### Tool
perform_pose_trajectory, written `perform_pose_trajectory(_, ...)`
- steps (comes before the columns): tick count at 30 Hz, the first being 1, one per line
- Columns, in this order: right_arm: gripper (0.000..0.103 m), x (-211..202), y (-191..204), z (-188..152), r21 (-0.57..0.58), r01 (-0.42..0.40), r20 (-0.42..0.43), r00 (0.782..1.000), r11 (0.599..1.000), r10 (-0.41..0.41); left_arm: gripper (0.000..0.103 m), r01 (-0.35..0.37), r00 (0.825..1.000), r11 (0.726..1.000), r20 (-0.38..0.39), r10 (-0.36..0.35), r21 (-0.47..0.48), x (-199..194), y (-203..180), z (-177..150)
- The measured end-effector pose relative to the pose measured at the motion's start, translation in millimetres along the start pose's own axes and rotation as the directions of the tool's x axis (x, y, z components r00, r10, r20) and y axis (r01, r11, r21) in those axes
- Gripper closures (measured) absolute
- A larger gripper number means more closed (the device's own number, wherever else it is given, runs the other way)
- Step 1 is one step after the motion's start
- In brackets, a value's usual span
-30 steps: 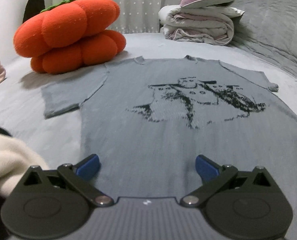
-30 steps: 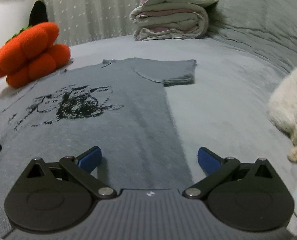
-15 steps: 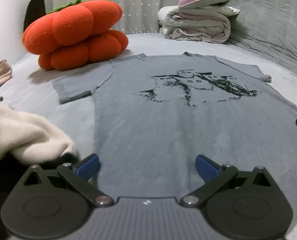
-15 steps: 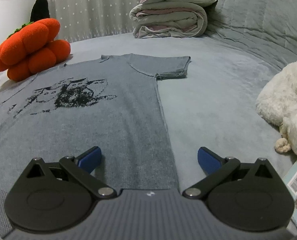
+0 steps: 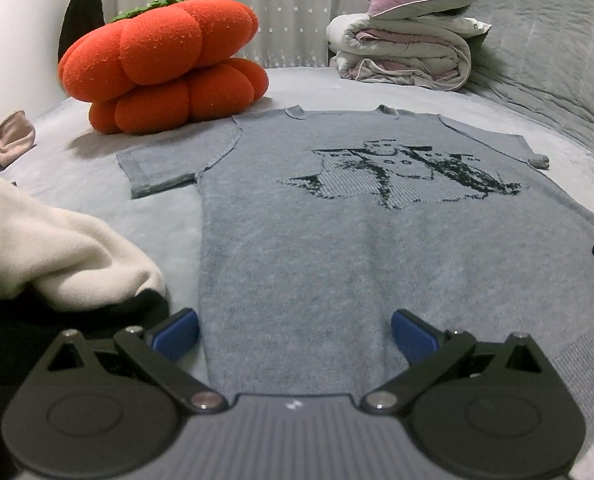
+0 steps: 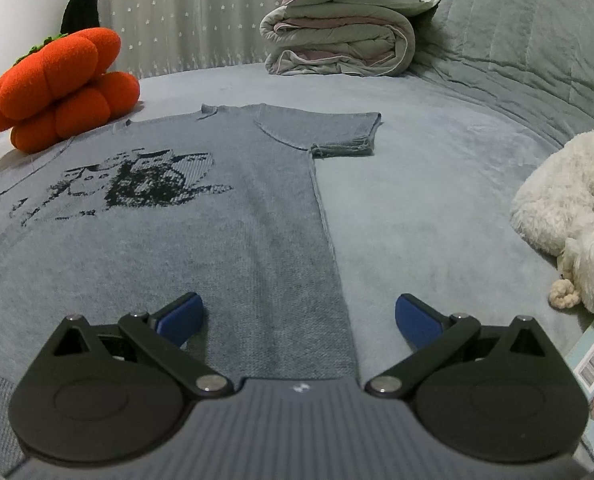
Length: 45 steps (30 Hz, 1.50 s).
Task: Fold clothes
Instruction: 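Move both open tools over the cat-print sweater toward its sleeve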
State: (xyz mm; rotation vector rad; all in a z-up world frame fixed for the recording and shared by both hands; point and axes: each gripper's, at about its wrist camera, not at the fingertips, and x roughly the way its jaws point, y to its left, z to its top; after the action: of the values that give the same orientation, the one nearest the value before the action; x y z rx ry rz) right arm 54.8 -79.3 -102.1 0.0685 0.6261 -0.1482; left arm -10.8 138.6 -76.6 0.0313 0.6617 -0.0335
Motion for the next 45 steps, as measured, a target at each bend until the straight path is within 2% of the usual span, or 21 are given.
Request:
perform_pose_trajectory(5, 0.000, 0, 2, 3, -0.007, 0.007, -0.012, 1.000, 1.000, -0.007, 0.001, -0.004, 1.000, 1.000, -0.005, 0.004, -0.019, -4, -6, 10)
perform_pose_trajectory(8, 0.000, -2, 7, 9, 0.004, 0.026, -0.025, 0.999, 1.000, -0.025, 0.000, 0.022, 0.999, 1.000, 0.047, -0.022, 0.004, -11, -15, 17)
perform_pose_trajectory(10, 0.000, -3, 14, 13, 0.020, -0.001, -0.030, 1.000, 1.000, 0.001, 0.001, 0.031, 0.996, 0.999, 0.081, -0.035, 0.045, -15, -25, 22)
perform_pose_trajectory(13, 0.000, -5, 35, 17, -0.031, -0.057, -0.034, 0.998, 0.998, 0.055, 0.000, 0.069, 0.991, 0.992, 0.111, -0.081, 0.107, -16, -44, 29)
perform_pose_trajectory(15, 0.000, -5, 51, 18, -0.095, -0.066, -0.033, 0.997, 0.993, 0.063, 0.001, 0.119, 0.987, 0.982, 0.095, -0.134, 0.148, -11, -57, 29)
perform_pose_trajectory(18, 0.000, 3, 69, 18, -0.156, -0.078, -0.043, 0.997, 0.985, 0.072, 0.001, 0.167, 0.984, 0.962, 0.025, -0.176, 0.215, 1, -73, 23)
perform_pose_trajectory(21, 0.000, 12, 74, 18, -0.153, -0.083, -0.042, 0.996, 0.985, 0.077, 0.000, 0.164, 0.986, 0.957, -0.020, -0.164, 0.240, 8, -80, 14)
perform_pose_trajectory(26, 0.000, 16, 71, 17, -0.145, -0.091, -0.040, 0.995, 0.985, 0.086, 0.000, 0.182, 0.982, 0.975, -0.068, -0.175, 0.129, 6, -71, 15)
perform_pose_trajectory(34, 0.000, 4, 66, 11, -0.154, -0.099, -0.056, 0.994, 0.983, 0.091, 0.000, 0.175, 0.981, 0.972, -0.114, -0.158, 0.157, -5, -82, 11)
perform_pose_trajectory(36, 0.000, 2, 63, 11, -0.154, -0.103, -0.069, 0.993, 0.983, 0.093, 0.000, 0.196, 0.975, 0.967, -0.136, -0.175, 0.161, -9, -83, 12)
perform_pose_trajectory(39, 0.000, -1, 59, 11, -0.151, -0.111, -0.095, 0.991, 0.982, 0.097, 0.000, 0.252, 0.957, 0.956, -0.187, -0.222, 0.153, -14, -83, 12)
perform_pose_trajectory(45, 0.000, -4, 54, 17, -0.132, -0.124, -0.156, 0.982, 0.983, 0.103, 0.000, 0.291, 0.947, 0.938, -0.195, -0.255, 0.188, -27, -88, 11)
